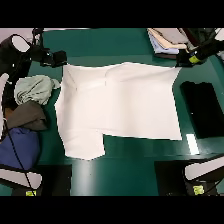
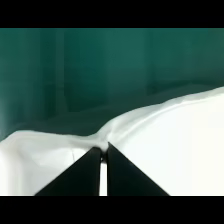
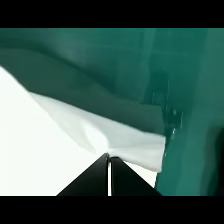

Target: Fold the shirts.

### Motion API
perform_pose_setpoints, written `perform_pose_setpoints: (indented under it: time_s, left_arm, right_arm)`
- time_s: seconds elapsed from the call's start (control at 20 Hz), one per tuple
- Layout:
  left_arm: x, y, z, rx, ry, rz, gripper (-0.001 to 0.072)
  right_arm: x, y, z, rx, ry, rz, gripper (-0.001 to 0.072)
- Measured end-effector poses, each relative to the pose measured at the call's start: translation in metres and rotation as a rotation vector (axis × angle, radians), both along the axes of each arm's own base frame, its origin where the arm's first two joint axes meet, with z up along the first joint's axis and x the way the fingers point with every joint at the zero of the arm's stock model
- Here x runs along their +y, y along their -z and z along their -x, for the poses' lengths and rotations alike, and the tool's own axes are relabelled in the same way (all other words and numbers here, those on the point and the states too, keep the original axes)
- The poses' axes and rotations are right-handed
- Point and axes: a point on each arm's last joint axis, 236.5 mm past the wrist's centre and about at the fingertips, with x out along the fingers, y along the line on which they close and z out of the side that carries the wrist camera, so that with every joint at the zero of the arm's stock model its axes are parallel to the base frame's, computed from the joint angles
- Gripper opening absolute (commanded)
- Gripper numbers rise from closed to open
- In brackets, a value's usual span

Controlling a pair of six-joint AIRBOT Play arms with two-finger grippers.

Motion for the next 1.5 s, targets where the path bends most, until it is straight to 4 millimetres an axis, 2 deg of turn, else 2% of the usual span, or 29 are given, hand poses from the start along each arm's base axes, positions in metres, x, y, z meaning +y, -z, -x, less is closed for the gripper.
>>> perform_pose_setpoints:
  time_s: [0.1, 0.2, 0.35, 0.65, 0.7, 0.75, 0.8, 0.9, 1.05, 1.15, 1.25, 1.35, 1.5]
  left_arm:
    - [0.011, 0.008, -0.001, 0.023, 0.005, 0.003, 0.0026]
    - [0.018, 0.015, 0.008, 0.071, 0.037, -0.001, 0.0025]
    - [0.024, 0.034, 0.035, 0.185, 0.109, -0.023, 0.0026]
    - [0.028, 0.088, 0.079, 0.370, 0.170, -0.036, 0.0029]
    - [0.029, 0.097, 0.085, 0.399, 0.171, -0.037, 0.0236]
    - [0.030, 0.104, 0.090, 0.420, 0.172, -0.040, 0.0508]
    - [0.032, 0.109, 0.095, 0.442, 0.168, -0.045, 0.0497]
    - [0.036, 0.113, 0.106, 0.480, 0.160, -0.061, 0.0498]
    - [0.045, 0.103, 0.131, 0.517, 0.158, -0.104, 0.0508]
    - [0.048, 0.095, 0.162, 0.540, 0.154, -0.120, 0.0507]
    - [0.049, 0.095, 0.204, 0.572, 0.138, -0.126, 0.0508]
    - [0.049, 0.105, 0.253, 0.609, 0.110, -0.121, 0.0507]
    - [0.044, 0.131, 0.320, 0.681, 0.070, -0.091, 0.0508]
  right_arm:
    - [0.000, -0.004, -0.010, -0.017, -0.006, 0.005, 0.0014]
    - [-0.001, -0.003, -0.006, 0.006, -0.015, 0.017, 0.0014]
    - [-0.006, 0.011, 0.020, 0.083, -0.018, 0.044, 0.0014]
    - [-0.006, 0.063, 0.076, 0.226, -0.011, 0.058, 0.0016]
    - [-0.004, 0.070, 0.082, 0.235, -0.009, 0.054, 0.0026]
    - [-0.003, 0.075, 0.087, 0.244, -0.006, 0.049, 0.0203]
    - [-0.002, 0.078, 0.091, 0.242, -0.001, 0.045, 0.0353]
    - [0.000, 0.080, 0.097, 0.243, 0.007, 0.038, 0.0355]
    - [0.002, 0.067, 0.110, 0.237, 0.009, 0.033, 0.0355]
    - [0.004, 0.055, 0.125, 0.227, -0.001, 0.037, 0.0354]
    - [0.010, 0.046, 0.141, 0.210, -0.021, 0.040, 0.0355]
    - [0.016, 0.041, 0.156, 0.189, -0.032, 0.046, 0.0355]
    - [0.023, 0.038, 0.173, 0.163, -0.045, 0.050, 0.0355]
